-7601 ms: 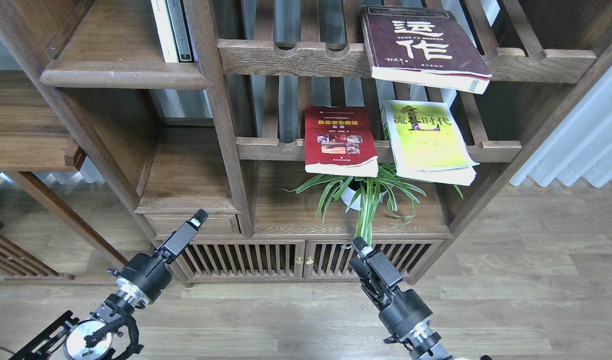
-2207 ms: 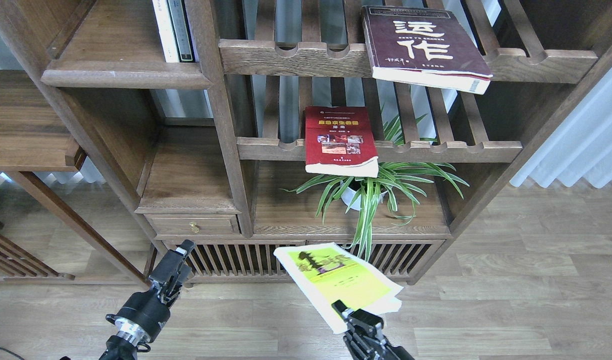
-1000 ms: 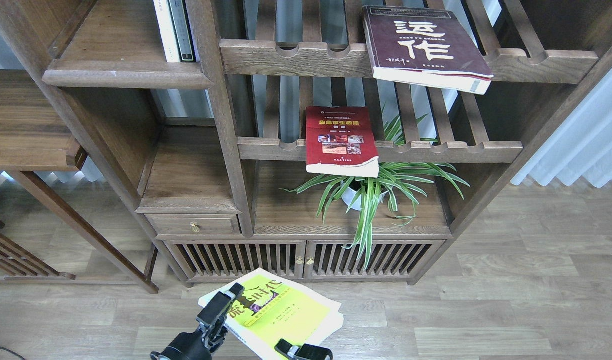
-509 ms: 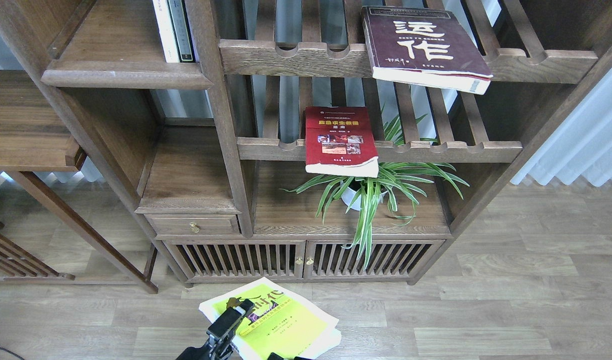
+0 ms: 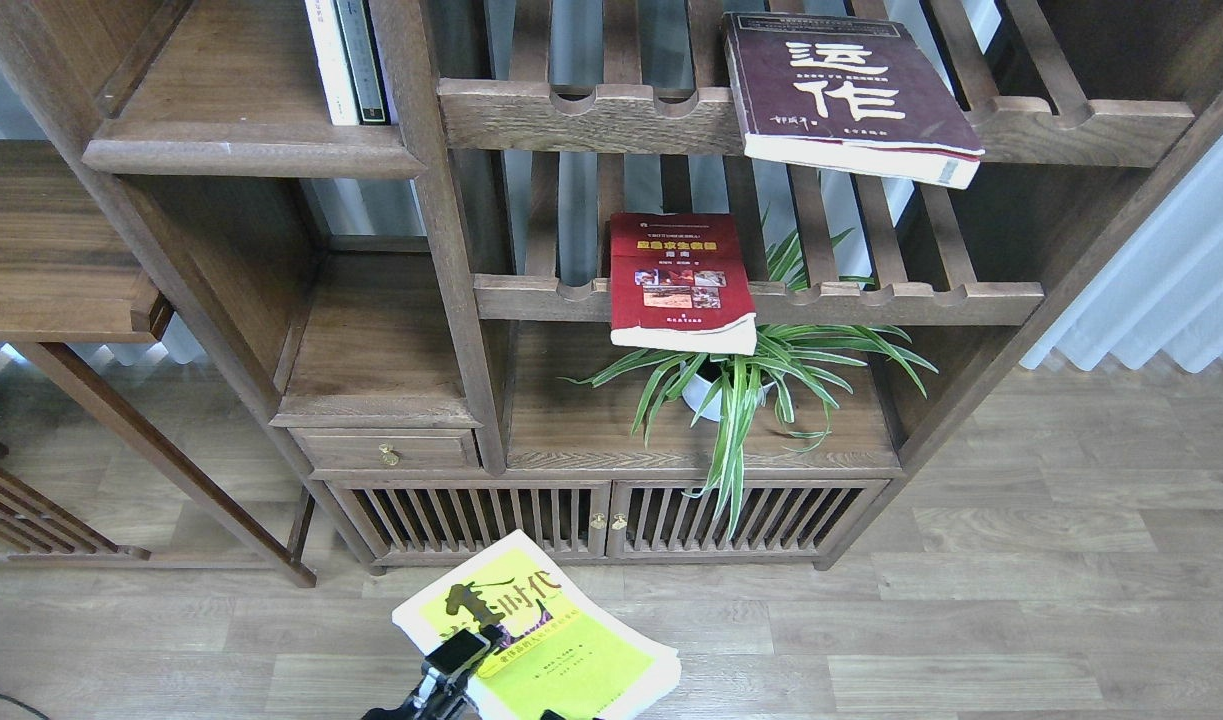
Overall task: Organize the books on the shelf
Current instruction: 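Grasp the yellow-green book with the left gripper from the right gripper, then carry the yellow-green book with the left gripper up and away outward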
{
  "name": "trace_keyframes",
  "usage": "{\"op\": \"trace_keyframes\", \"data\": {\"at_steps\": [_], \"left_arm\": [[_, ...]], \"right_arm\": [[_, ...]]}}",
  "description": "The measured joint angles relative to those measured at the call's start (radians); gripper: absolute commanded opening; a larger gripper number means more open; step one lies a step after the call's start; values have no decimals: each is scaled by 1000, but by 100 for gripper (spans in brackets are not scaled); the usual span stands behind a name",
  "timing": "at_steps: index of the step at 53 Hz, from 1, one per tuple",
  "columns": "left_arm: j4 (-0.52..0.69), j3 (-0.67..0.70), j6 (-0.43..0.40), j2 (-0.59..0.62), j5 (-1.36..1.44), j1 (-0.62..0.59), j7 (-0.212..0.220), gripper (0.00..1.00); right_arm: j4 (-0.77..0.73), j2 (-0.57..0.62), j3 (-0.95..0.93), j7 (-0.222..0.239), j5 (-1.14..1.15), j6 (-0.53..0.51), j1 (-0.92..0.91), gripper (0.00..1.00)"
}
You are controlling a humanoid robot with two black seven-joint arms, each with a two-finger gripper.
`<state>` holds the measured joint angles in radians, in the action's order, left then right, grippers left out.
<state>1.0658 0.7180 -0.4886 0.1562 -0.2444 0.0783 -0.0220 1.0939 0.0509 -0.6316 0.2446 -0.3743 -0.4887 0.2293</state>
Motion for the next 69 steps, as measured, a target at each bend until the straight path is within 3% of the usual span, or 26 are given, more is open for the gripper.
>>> {"op": "trace_keyframes", "data": {"at_steps": [6,22,34,43,48,59,69], "left_arm": [[64,55,0,55,20,58,7,4],[227,269,0,240,180,297,29,4],[289,512,0,263,423,445,60,4],[318,654,0,228,524,505,173,4],[319,744,0,137,529,557,216,4],[319,877,0,-18,463,582,219,4],[319,988,0,-58,440,535,222,5]], "right_arm": [[0,-5,-41,-1,0,0,-2,84],[-16,-22,-66,-1,-1,0,-8,85],[-50,-46,-120,-2,-6,0,-7,84],[-70,-51,-149,-3,-7,0,-8,84],[-85,-51,-152,-5,-10,0,-10,84],[-144,-51,-154,-7,-10,0,-64,82],[-171,-51,-166,-7,-10,0,-92,82]]}}
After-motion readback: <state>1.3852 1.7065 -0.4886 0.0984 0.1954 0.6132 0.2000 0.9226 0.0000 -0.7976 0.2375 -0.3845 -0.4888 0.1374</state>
